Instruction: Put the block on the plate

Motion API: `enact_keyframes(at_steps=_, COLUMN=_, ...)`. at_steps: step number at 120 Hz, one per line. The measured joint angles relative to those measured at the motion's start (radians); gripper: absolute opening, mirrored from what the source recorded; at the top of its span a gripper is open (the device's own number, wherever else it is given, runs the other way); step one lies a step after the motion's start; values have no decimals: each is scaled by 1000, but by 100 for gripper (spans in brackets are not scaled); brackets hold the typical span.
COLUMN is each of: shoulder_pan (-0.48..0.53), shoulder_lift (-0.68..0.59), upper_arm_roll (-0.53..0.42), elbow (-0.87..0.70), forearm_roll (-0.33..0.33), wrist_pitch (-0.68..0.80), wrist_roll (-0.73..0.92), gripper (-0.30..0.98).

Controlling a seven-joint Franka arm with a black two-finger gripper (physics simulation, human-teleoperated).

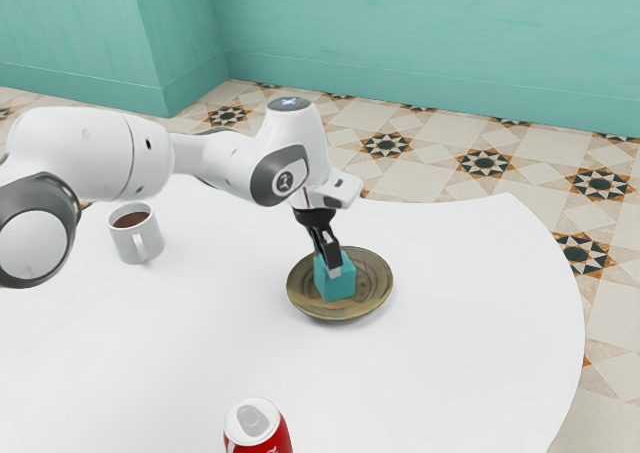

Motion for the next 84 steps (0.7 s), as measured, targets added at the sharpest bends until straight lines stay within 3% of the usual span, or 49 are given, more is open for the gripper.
enact_keyframes(at_steps=32, shoulder_pan=-12, shoulder_lift=-145, upper_arm_roll=-1, elbow=-17, forearm_roll=-6, wrist_pitch=-43, wrist_roll=5, gripper=65)
enact_keyframes(at_steps=84, shoulder_pan=-28, shoulder_lift=-250, upper_arm_roll=-5, elbow=98, forearm_roll=32, wrist_pitch=-319, wrist_roll=4, gripper=68)
